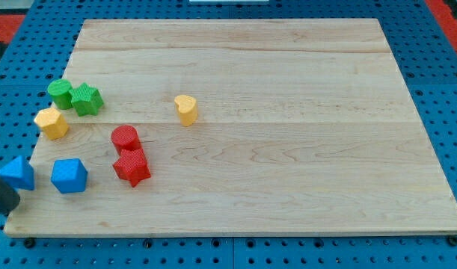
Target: Nudge the blue triangle up a bit
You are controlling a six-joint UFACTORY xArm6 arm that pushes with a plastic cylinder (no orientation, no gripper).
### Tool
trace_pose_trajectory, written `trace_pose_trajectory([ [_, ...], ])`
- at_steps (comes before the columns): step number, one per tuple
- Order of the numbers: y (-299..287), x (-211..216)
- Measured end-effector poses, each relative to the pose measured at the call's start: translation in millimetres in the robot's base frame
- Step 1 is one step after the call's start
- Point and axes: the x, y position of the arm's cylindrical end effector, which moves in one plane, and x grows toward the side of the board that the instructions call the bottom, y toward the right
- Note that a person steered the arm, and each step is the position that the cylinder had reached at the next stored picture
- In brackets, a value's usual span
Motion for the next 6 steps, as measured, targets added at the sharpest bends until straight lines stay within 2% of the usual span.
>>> trace_pose_trajectory([
  [1, -15, 10],
  [3, -15, -32],
  [6, -15, -45],
])
